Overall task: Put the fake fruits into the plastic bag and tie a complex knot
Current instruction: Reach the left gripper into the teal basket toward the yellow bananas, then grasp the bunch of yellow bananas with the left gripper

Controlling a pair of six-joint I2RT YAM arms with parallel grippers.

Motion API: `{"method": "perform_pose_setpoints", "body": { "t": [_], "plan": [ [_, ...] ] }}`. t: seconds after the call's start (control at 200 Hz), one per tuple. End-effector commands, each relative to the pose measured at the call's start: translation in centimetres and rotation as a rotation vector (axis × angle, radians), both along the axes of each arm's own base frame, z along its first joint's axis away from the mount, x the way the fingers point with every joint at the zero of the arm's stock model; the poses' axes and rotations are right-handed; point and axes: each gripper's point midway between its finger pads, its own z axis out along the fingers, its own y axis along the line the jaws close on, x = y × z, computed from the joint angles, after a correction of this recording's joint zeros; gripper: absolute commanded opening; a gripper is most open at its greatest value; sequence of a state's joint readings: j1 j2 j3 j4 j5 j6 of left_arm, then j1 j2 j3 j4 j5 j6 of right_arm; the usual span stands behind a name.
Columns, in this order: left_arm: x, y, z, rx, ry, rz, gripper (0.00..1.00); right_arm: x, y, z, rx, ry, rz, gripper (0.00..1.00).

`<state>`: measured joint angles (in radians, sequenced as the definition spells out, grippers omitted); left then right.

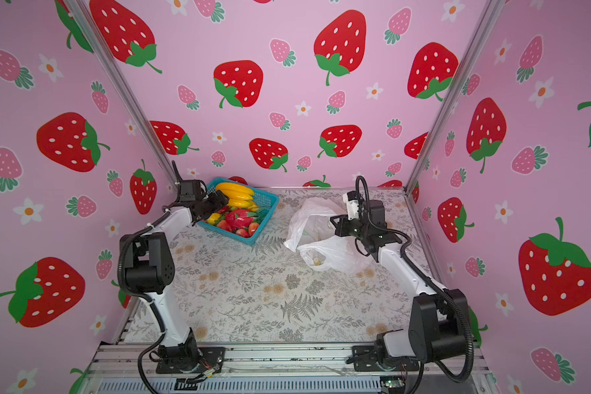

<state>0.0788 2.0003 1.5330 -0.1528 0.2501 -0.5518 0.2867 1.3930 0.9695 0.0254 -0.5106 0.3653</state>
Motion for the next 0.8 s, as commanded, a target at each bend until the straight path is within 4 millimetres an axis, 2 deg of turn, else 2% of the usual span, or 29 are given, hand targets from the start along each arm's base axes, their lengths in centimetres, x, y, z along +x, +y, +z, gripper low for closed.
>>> {"method": "perform_pose_setpoints", "body": {
  "t": [0.0,0.445,0.795],
  "plan": [
    [2.0,0.1,1.8,-0.045,-0.065,0.005,0.91,0.2,0.1,-0.6,-0.009,0.005,0.015,0.0],
    [4.0,-0.5,0.7,-0.132,-0.117,-0.002,0.93,0.3,0.3,-1.5,-0.013,0.033,0.03,0.0],
    [5.4,-0.9,1.2,-0.221,-0.185,0.013,0.94,0.0,0.3,-2.0,-0.017,0.047,0.032,0.0]
  ]
}}
